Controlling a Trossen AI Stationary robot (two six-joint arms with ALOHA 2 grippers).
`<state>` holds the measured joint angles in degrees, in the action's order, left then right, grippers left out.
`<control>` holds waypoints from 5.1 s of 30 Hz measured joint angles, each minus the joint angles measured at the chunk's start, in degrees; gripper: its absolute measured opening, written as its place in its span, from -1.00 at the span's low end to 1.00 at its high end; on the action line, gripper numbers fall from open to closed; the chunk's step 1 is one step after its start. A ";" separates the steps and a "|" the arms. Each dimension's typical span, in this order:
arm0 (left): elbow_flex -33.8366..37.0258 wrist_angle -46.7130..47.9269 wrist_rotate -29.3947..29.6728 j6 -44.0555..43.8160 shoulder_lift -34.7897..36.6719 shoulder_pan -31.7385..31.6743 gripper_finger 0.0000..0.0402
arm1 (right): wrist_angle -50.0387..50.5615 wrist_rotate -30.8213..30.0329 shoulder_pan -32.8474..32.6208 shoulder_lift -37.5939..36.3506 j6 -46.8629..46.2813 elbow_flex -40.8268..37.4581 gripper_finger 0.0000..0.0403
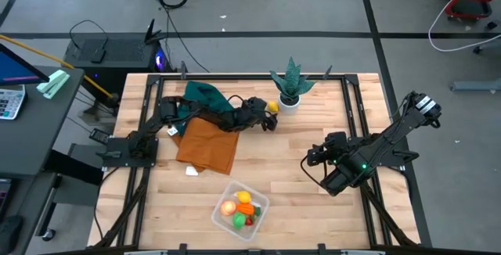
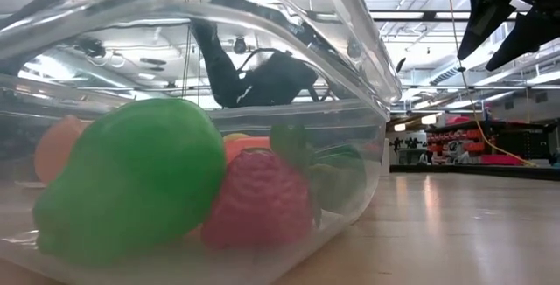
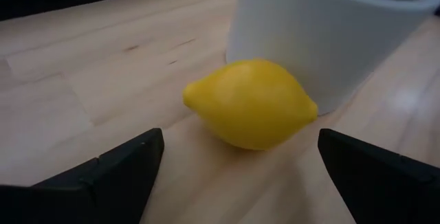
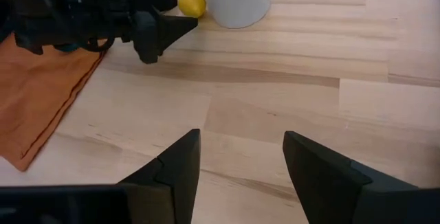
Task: Pick and placing Produce into tupperware
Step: Put the yellow lemon into transparent bin
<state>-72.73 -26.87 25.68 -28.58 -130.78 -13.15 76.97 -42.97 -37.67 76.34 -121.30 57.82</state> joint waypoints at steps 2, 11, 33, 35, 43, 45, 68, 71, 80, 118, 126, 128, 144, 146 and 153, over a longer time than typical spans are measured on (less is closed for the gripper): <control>-0.66 0.55 0.17 -0.99 0.00 0.33 0.99 | 0.00 -0.04 0.00 0.00 0.02 0.00 -0.11; -9.78 6.65 -0.32 11.49 -0.16 2.59 0.99 | -0.19 -0.07 0.00 0.00 0.29 0.00 -0.11; -11.83 17.50 -15.99 7.70 -0.92 -0.59 0.98 | -0.96 -0.45 0.00 0.00 1.01 0.00 -0.11; -11.88 18.17 -17.08 6.94 -0.86 -0.62 0.96 | -0.98 -0.47 0.00 0.00 1.01 0.00 -0.11; -12.00 20.95 -18.04 6.92 -0.68 -0.23 0.80 | -0.98 -0.47 0.00 0.00 0.92 0.00 -0.11; -12.02 21.52 -18.43 6.92 -0.68 -0.26 0.72 | -0.98 -0.47 0.00 0.00 0.92 0.00 -0.11; -11.55 26.91 -24.77 5.39 2.39 -0.05 0.04 | -0.64 -0.53 0.00 -0.02 1.38 0.00 -0.16; -11.39 28.98 -25.83 5.25 4.65 0.26 0.04 | -0.40 -0.62 0.00 -0.02 1.40 0.00 -0.16; -11.56 39.23 -26.42 6.82 13.59 2.22 0.04 | 0.63 -0.84 0.00 -0.01 1.53 -0.01 -0.16; -39.65 79.13 -25.32 8.17 29.27 23.85 0.04 | 0.41 -0.84 -1.53 -0.02 3.05 -0.02 -0.16; -42.93 93.07 -23.12 6.71 28.78 27.50 0.04 | -0.85 -0.87 -1.53 0.00 4.04 -0.02 -0.16; -42.99 94.86 -22.99 6.68 28.02 28.72 0.04 | -0.90 -0.87 -1.53 0.00 4.14 -0.02 -0.16; -42.89 96.97 -22.94 8.22 12.57 34.06 0.04 | -2.38 -1.04 -1.51 0.66 4.58 -0.02 -0.16; -42.89 97.02 -22.81 7.60 10.93 34.02 0.04 | -2.44 -1.04 -1.51 0.79 4.61 -0.02 -0.16; -42.89 96.88 -22.72 2.27 7.43 34.24 0.04 | -2.51 -1.02 -1.51 0.85 4.76 -0.02 -0.16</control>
<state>-115.61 70.01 2.95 -26.32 -123.35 21.09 74.46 -43.99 -39.18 77.19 -116.53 57.80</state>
